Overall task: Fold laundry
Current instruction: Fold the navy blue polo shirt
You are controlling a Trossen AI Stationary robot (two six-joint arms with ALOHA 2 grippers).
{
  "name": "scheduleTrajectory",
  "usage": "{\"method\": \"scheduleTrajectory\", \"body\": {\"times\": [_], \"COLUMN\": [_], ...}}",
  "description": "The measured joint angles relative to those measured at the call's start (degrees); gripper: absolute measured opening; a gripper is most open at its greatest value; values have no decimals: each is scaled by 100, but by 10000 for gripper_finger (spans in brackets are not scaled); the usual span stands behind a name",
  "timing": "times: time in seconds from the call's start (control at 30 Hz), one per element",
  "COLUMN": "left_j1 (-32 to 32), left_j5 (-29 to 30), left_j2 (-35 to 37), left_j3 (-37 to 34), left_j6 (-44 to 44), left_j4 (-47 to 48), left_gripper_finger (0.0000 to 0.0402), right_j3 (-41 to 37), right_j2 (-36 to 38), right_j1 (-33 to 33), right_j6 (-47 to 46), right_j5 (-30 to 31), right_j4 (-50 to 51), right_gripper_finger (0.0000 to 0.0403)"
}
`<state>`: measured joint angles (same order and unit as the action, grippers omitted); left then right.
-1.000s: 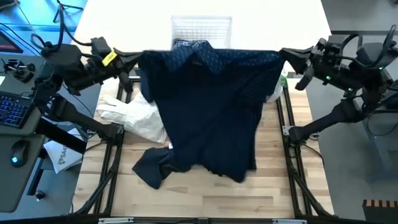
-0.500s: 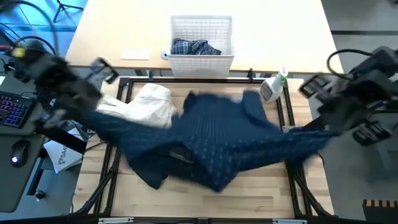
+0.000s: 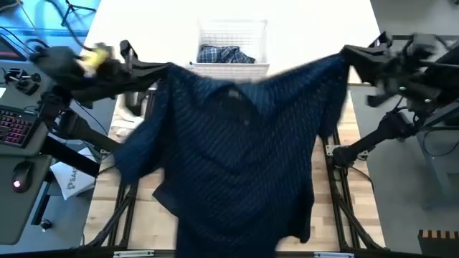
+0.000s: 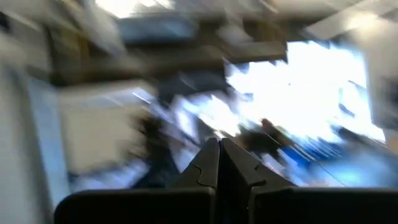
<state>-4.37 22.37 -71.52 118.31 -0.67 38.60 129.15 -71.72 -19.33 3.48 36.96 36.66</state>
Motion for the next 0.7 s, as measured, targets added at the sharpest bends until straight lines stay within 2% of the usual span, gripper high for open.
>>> {"method": "scheduleTrajectory", "body": {"times": [0.07, 0.13, 0.2, 0.27, 0.4, 0.53, 0.63, 0.7], "left_j1": [234, 513, 814, 1118, 1615, 1844, 1826, 1723], "left_j5": [635, 1132, 1455, 1529, 1177, 649, 213, -286], "left_j2": [-59, -124, -185, -255, -399, -555, -601, -590], "left_j3": [-1, -40, -202, -473, -1293, -2027, -2351, -2390], "left_j6": [-6, -6, -3, -4, 29, 45, 150, 323], "left_j4": [703, 1378, 1881, 2221, 2316, 2290, 2323, 2418], "left_gripper_finger": [0, 0, 0, 0, 0, 0, 0, 0], "right_j3": [-61, -121, -243, -451, -1220, -2106, -2649, -2893], "right_j2": [68, 99, 102, 107, 94, 96, 91, 91], "right_j1": [172, 386, 664, 944, 1444, 1783, 1906, 1910], "right_j6": [-510, -1187, -1977, -2720, -3859, -4235, -4243, -4212], "right_j5": [546, 762, 817, 819, 808, 600, -61, -839], "right_j4": [825, 1747, 2681, 3553, 4724, 5073, 5080, 5080], "right_gripper_finger": [0, 0, 0, 0, 0, 0, 0, 0]}}
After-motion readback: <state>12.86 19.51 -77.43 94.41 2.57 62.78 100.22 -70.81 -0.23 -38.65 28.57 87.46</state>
